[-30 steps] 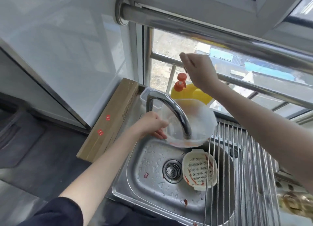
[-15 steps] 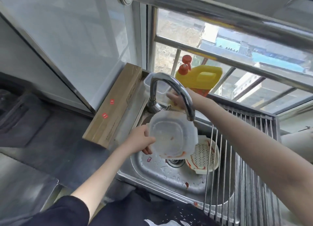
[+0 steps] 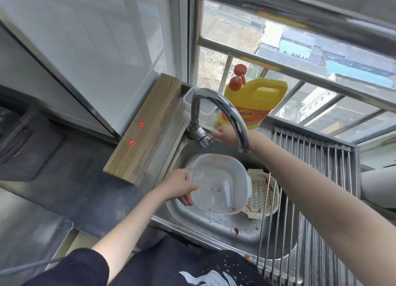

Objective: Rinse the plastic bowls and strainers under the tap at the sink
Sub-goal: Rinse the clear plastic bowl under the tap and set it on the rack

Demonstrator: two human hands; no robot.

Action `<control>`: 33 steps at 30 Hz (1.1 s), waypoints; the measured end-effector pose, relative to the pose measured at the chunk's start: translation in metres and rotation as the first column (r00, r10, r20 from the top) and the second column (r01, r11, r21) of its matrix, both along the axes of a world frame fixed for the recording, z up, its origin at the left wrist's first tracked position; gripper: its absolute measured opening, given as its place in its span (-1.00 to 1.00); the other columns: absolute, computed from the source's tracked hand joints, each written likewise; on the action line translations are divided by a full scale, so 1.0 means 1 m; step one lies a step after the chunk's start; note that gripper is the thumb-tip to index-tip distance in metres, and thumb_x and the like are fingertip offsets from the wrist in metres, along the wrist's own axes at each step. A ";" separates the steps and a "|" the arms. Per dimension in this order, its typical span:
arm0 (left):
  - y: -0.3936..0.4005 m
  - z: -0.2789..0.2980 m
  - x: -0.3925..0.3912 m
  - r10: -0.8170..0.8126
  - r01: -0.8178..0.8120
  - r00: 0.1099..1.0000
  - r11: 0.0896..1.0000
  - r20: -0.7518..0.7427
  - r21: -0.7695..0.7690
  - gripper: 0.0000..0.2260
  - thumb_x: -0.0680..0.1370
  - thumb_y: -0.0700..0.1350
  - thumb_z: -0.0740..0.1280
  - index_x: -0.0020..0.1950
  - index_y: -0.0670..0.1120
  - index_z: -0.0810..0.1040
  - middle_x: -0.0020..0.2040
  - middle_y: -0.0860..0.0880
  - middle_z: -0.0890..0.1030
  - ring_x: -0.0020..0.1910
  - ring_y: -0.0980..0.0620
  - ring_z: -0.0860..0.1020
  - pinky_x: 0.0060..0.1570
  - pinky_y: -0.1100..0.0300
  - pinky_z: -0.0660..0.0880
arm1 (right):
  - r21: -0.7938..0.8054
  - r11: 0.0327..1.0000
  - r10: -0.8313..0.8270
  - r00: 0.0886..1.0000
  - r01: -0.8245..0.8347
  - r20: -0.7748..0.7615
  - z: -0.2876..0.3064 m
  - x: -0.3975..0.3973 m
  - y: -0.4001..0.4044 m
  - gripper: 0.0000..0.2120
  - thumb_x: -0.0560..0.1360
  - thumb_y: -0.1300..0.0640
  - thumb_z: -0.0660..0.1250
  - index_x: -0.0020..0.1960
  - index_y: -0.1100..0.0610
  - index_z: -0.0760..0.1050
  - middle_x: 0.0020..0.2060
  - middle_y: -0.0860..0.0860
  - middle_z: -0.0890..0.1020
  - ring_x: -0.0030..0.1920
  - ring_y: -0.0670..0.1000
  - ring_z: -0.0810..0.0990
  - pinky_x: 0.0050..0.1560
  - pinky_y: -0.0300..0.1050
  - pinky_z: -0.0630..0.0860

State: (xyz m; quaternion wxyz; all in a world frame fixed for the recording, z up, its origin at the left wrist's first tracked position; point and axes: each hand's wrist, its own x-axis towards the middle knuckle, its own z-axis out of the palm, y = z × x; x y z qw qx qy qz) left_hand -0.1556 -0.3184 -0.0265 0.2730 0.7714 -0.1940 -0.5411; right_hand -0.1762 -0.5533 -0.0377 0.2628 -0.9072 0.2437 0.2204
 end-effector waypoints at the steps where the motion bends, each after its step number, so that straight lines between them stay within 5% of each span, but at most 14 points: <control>1: -0.001 0.000 0.000 0.000 0.000 1.000 1.000 -0.005 -0.005 -0.81 0.47 -0.27 0.22 -0.29 -0.11 0.27 -0.53 -0.09 0.55 -0.39 -0.12 0.65 -0.50 0.26 0.50 | -0.024 0.999 0.027 0.999 -0.028 -0.039 -0.004 -0.001 -0.002 -0.51 0.60 -0.20 0.02 -0.35 0.06 0.38 -0.40 -0.04 0.46 -0.36 -0.01 0.45 -0.19 -0.06 0.37; 6: -0.007 -0.004 -0.001 0.029 -0.030 0.999 0.999 -0.021 -0.029 -0.82 0.49 -0.28 0.23 -0.23 -0.10 0.26 -0.45 -0.15 0.52 -0.47 -0.02 0.64 -0.51 0.25 0.51 | -0.055 0.991 0.113 0.988 -0.119 -0.107 -0.001 -0.005 -0.003 -0.54 0.62 -0.18 -0.03 -0.28 0.02 0.42 -0.31 -0.04 0.51 -0.18 0.08 0.54 -0.03 -0.02 0.44; 11: -0.007 -0.010 0.003 0.050 -0.049 0.999 0.998 0.003 -0.039 -0.80 0.47 -0.27 0.24 -0.25 -0.10 0.24 -0.45 -0.12 0.48 -0.42 -0.09 0.66 -0.52 0.24 0.50 | -0.017 0.979 0.198 0.963 -0.204 -0.182 -0.014 -0.009 -0.004 -0.58 0.67 0.02 0.03 0.06 0.30 0.52 0.01 0.22 0.59 0.04 0.19 0.55 -0.06 -0.10 0.32; 14: -0.007 -0.014 0.004 0.036 -0.036 0.999 0.999 0.014 -0.028 -0.80 0.47 -0.27 0.23 -0.27 -0.10 0.24 -0.48 -0.13 0.51 -0.41 -0.09 0.67 -0.50 0.23 0.50 | -0.018 0.973 0.226 0.965 -0.231 -0.134 -0.011 -0.018 0.002 -0.68 0.67 0.14 0.01 0.09 0.33 0.46 0.00 0.19 0.54 0.03 0.15 0.52 -0.11 -0.12 0.24; 20: -0.008 -0.018 0.002 0.032 -0.032 0.999 0.999 0.019 -0.021 -0.78 0.44 -0.28 0.23 -0.33 -0.11 0.24 -0.51 -0.13 0.50 -0.36 -0.16 0.68 -0.53 0.24 0.49 | -0.040 0.977 0.203 0.971 -0.210 -0.128 -0.014 -0.025 0.007 -0.55 0.68 0.01 -0.07 -0.36 0.08 0.25 -0.39 -0.03 0.34 -0.36 -0.05 0.35 -0.10 -0.14 0.29; 23: -0.007 -0.018 0.000 0.044 -0.044 0.999 0.999 0.012 -0.021 -0.78 0.46 -0.28 0.24 -0.29 -0.10 0.22 -0.46 -0.13 0.47 -0.36 -0.16 0.68 -0.53 0.24 0.46 | -0.003 0.989 0.146 0.979 -0.148 -0.141 -0.013 -0.024 0.012 -0.57 0.68 0.05 -0.05 -0.36 0.05 0.21 -0.38 -0.05 0.32 -0.32 -0.02 0.35 -0.16 -0.33 0.34; 26: -0.007 -0.018 -0.002 0.057 -0.057 0.998 0.998 0.004 -0.025 -0.78 0.46 -0.28 0.24 -0.29 -0.10 0.23 -0.47 -0.12 0.47 -0.35 -0.16 0.68 -0.55 0.26 0.46 | -0.097 0.976 0.180 0.972 -0.195 -0.148 -0.013 -0.025 0.013 -0.53 0.66 -0.05 -0.11 -0.38 0.02 0.26 -0.39 -0.08 0.34 -0.22 0.02 0.42 0.05 -0.13 0.40; 33: -0.015 -0.017 -0.004 0.044 -0.044 0.999 0.999 0.006 -0.026 -0.78 0.45 -0.28 0.23 -0.37 -0.13 0.29 -0.45 -0.20 0.55 -0.33 -0.18 0.68 -0.54 0.27 0.46 | -0.127 0.973 0.175 0.974 -0.193 -0.144 -0.020 -0.029 0.009 -0.48 0.65 -0.06 -0.06 -0.39 0.13 0.34 -0.42 -0.04 0.41 -0.31 -0.01 0.48 -0.05 -0.14 0.40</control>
